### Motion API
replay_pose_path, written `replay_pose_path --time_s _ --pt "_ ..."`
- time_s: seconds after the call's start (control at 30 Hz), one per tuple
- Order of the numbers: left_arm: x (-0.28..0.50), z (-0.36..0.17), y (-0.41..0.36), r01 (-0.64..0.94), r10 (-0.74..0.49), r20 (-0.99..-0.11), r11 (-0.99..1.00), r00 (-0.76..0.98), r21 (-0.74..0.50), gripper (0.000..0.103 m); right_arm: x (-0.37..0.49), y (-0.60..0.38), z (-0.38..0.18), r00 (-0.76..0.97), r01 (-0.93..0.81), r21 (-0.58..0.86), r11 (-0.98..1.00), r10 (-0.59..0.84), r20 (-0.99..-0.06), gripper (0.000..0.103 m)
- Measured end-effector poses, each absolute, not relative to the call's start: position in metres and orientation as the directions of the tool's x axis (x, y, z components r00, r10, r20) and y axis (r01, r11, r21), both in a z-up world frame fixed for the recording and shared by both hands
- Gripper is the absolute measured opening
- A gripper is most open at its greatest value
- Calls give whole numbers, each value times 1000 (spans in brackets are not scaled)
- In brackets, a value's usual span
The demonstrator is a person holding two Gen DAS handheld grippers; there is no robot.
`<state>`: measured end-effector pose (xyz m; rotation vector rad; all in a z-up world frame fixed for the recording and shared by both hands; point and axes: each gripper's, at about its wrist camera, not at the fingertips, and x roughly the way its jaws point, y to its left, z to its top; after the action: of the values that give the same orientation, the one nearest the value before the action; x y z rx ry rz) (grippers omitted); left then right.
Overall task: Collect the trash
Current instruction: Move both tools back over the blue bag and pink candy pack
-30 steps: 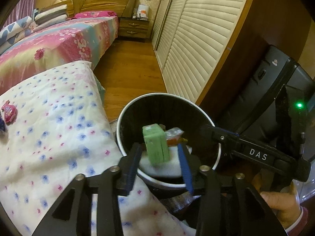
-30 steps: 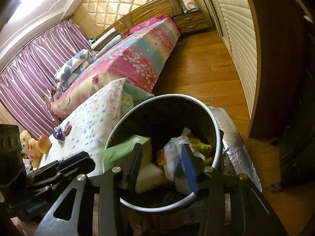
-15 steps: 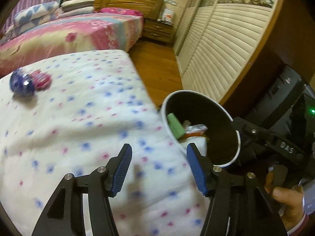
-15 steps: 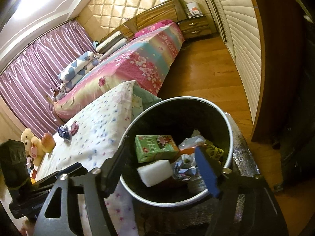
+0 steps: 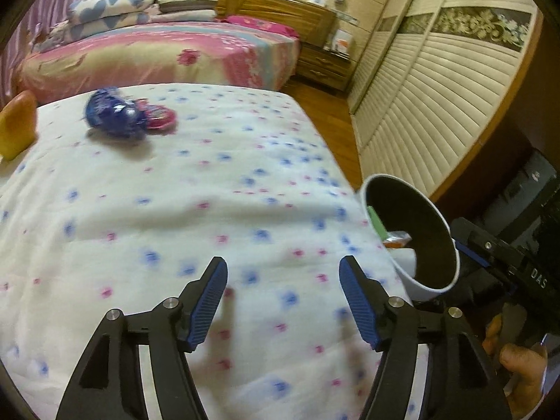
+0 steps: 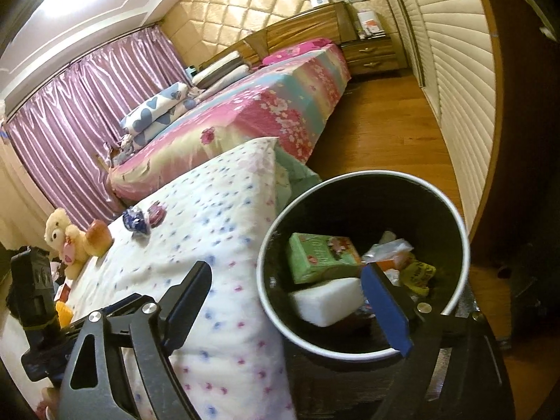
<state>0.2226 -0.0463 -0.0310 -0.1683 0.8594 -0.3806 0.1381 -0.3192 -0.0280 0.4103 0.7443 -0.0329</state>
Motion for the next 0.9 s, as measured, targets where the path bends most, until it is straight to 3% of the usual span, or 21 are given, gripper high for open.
replay_pose_path --time_s 0.9 --pt "254 -32 59 14 -243 -711 950 660 -312 71 212 -233 -34 702 -10 348 937 254 -665 91"
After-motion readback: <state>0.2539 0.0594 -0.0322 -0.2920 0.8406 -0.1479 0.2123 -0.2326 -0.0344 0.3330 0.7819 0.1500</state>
